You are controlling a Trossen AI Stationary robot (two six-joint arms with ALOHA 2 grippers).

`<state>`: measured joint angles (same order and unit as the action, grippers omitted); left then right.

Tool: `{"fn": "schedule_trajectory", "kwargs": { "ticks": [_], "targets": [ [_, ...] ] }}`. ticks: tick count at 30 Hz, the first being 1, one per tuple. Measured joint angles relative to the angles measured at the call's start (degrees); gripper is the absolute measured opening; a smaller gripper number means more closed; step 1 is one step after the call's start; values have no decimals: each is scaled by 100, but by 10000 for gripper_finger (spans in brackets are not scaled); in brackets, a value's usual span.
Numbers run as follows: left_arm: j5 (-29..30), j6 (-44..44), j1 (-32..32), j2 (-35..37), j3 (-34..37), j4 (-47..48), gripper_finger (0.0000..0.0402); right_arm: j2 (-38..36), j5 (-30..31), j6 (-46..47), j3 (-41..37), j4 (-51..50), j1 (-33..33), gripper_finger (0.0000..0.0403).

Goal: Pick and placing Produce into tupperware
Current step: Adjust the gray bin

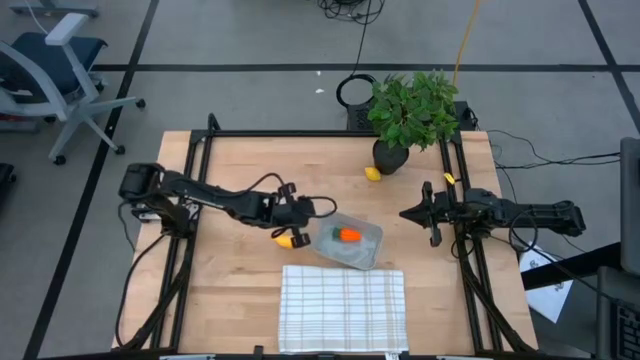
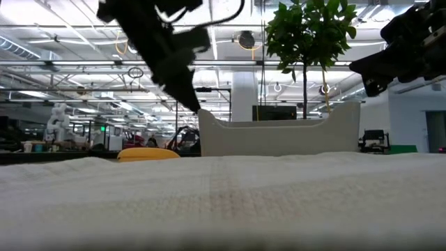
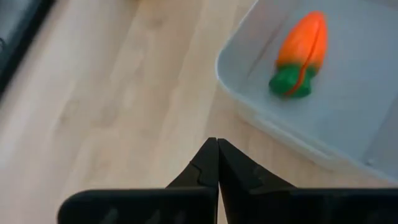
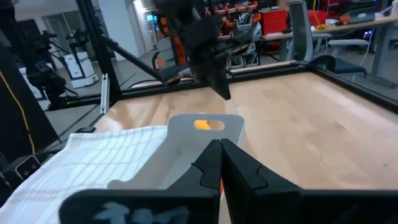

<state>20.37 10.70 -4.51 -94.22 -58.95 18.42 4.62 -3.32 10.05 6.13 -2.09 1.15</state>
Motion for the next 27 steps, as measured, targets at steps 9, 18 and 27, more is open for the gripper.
{"fn": "schedule_trajectory", "kwargs": {
  "ticks": [9,18,27],
  "targets": [
    [-148,229,65,-98,561,-978,0,219,19,283,-309,386,-432,0],
    [-285,362,-105,-98,560,-1202,0,786,43,473,-367,565,-980,0],
    [-235,449,-117,-198,553,-1327,0,1608,200,601,-378,877,-1334,0]
  ]
}}
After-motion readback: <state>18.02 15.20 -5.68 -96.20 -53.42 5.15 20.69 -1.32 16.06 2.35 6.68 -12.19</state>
